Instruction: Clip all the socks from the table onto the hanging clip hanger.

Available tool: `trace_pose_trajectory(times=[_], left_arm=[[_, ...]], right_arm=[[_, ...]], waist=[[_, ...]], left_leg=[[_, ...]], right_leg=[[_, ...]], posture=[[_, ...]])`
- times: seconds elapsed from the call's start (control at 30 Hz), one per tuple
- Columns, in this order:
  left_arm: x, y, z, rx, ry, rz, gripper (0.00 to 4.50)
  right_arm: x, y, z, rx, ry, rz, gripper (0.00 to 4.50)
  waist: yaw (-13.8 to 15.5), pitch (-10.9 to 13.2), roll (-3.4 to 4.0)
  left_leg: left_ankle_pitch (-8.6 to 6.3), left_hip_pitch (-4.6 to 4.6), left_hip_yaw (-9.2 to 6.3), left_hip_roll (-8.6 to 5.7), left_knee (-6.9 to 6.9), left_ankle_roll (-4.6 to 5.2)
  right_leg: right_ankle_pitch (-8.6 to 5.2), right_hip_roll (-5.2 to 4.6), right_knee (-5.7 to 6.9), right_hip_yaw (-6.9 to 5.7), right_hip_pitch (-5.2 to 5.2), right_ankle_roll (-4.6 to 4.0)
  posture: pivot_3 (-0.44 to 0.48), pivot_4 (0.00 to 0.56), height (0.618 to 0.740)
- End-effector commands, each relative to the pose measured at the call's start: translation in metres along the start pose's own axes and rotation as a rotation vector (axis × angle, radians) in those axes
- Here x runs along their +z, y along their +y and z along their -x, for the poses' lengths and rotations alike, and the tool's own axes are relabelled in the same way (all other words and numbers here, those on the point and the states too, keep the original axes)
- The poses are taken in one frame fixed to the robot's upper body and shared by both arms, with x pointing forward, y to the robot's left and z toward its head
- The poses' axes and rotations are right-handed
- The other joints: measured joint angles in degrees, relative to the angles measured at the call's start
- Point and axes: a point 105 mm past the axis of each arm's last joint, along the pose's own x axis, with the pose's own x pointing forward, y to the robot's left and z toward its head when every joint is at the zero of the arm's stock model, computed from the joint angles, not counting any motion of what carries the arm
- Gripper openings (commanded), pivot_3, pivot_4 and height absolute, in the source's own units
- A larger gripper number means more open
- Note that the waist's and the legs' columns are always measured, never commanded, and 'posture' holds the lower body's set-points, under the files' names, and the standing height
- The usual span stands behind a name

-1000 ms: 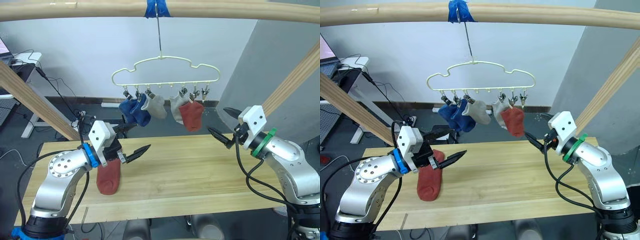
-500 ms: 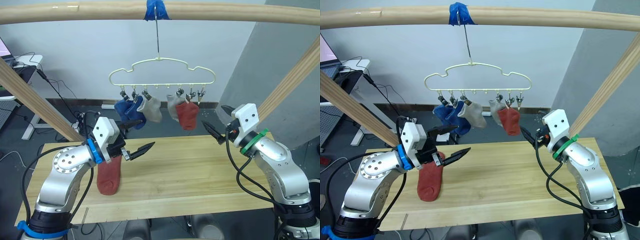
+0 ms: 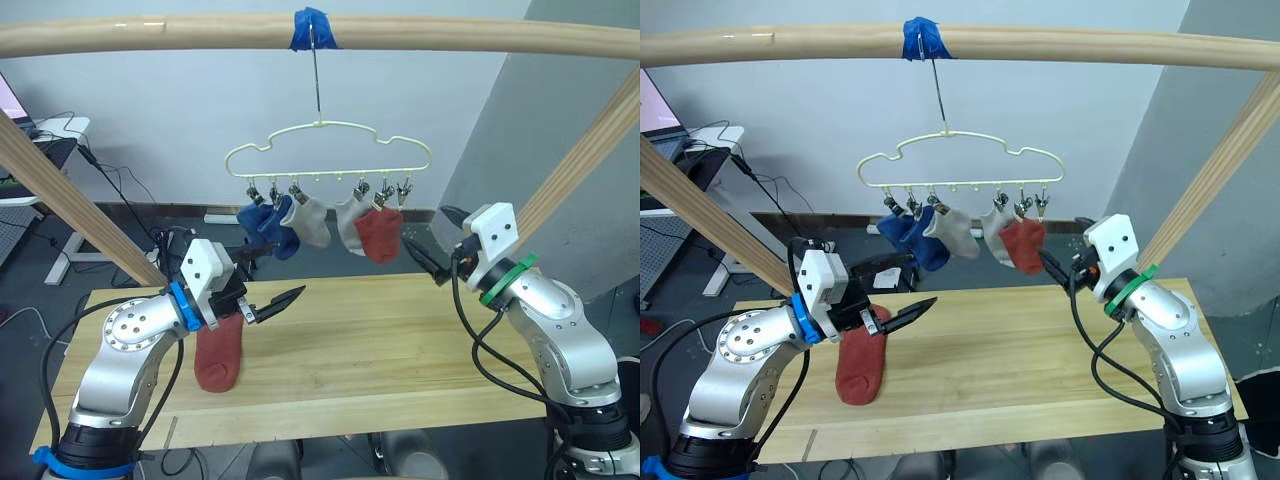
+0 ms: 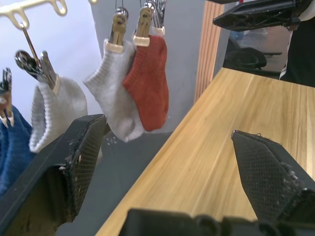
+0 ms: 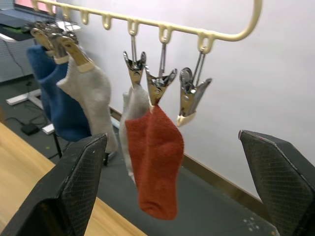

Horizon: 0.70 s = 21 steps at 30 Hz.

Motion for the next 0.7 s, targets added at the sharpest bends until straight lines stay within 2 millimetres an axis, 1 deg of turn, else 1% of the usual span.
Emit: trace_pose_trajectory(times=[0.03, 0.33, 0.57, 0.7], left_arm=[[0.005, 0.003, 0.003, 0.013, -0.022, -0.031, 4.5], [0.004, 0.003, 0.004, 0.004, -0.023, -0.044, 4.5], [0.001, 0.003, 0.005, 0.0, -0.024, -0.05, 4.5], [-0.001, 0.003, 0.007, 0.0, -0.031, -0.034, 4.5]], right_arm=[[0.011, -0.002, 0.003, 0.0, -0.04, 0.006, 4.47], [0.005, -0.002, 0.001, -0.05, -0.027, -0.002, 4.47], [0.003, 0.008, -0.001, -0.056, -0.027, -0.027, 4.47], [0.002, 0.009, -0.002, -0.054, -0.025, -0.035, 4.47]], waist=[[0.0, -0.1, -0.01], [0.0, -0.4, 0.01], [0.0, -0.5, 0.01], [0.0, -0.5, 0.02]], left_leg=[[0.0, 0.0, 0.0, 0.0, 0.0, 0.0], [0.0, 0.0, 0.0, 0.0, 0.0, 0.01], [0.01, 0.01, 0.0, 0.0, 0.0, 0.01], [0.01, 0.01, 0.0, 0.0, 0.0, 0.01]], right_leg=[[0.0, 0.0, 0.0, 0.0, 0.0, 0.0], [0.0, 0.0, 0.0, 0.0, 0.0, 0.0], [0.0, 0.0, 0.01, 0.01, 0.01, 0.0], [0.0, 0.0, 0.01, 0.01, 0.01, 0.0]], posture=[[-0.147, 0.14, 0.74], [-0.148, 0.143, 0.74], [-0.146, 0.144, 0.74], [-0.146, 0.148, 0.74]])
